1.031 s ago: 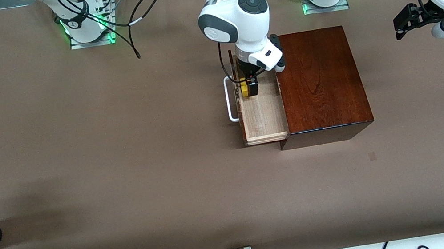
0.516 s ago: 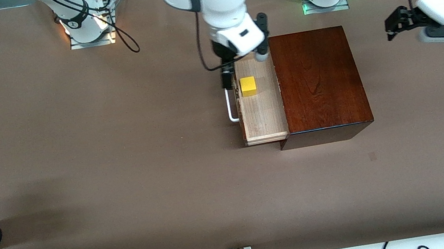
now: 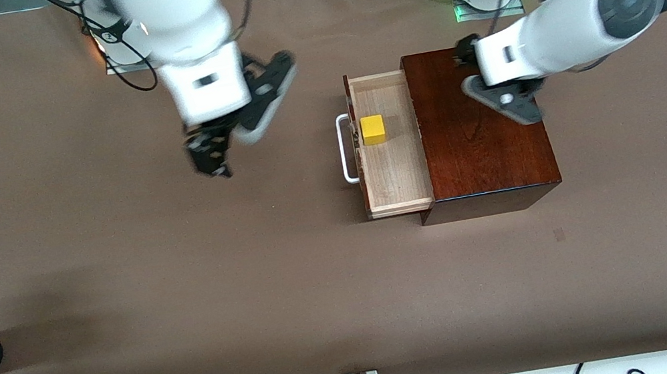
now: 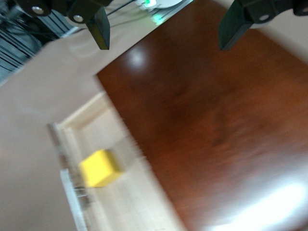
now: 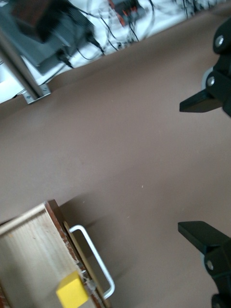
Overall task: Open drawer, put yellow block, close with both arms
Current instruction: 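Push the drawer shut with the left gripper while the right gripper withdraws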
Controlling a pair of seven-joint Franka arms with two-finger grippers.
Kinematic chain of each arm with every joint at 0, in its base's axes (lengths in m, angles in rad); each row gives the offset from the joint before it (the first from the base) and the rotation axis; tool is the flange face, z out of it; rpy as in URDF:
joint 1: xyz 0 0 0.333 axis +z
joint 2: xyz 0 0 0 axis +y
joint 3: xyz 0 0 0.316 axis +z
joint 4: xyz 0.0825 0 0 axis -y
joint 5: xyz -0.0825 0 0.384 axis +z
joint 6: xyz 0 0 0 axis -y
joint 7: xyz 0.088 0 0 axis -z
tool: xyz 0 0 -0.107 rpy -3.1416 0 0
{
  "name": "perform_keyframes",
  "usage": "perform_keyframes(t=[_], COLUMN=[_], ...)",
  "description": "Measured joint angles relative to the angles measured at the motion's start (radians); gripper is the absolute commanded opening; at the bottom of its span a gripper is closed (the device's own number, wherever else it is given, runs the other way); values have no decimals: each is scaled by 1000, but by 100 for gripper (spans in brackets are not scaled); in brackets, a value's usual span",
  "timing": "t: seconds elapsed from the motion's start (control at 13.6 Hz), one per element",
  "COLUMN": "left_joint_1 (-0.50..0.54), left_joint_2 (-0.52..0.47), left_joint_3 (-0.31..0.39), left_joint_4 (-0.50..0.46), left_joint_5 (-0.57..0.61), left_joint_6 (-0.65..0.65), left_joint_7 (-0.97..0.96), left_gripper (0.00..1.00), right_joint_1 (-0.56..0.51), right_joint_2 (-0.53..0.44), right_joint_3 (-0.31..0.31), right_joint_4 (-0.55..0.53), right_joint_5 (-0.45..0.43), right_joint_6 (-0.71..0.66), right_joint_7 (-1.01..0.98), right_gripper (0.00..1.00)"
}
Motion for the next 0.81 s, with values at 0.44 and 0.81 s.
perform_keyframes(t=[0.44,0.81], left_joint_1=[-314,-395], left_joint_2=[235,368], left_joint_3=[-7,-5], left_joint_4=[288,342], left_joint_5=[-69,-37], left_joint_6=[10,236], left_joint_7=[-9,231], left_gripper=[100,100], right_joint_1=[-247,-358], right_joint_2=[-88,-279], right_joint_3=[-106,-120], right_joint_4=[-69,-405], right_joint_5=[155,158], right_joint_6=[-41,0], right_joint_7=[49,134], right_gripper=[100,100])
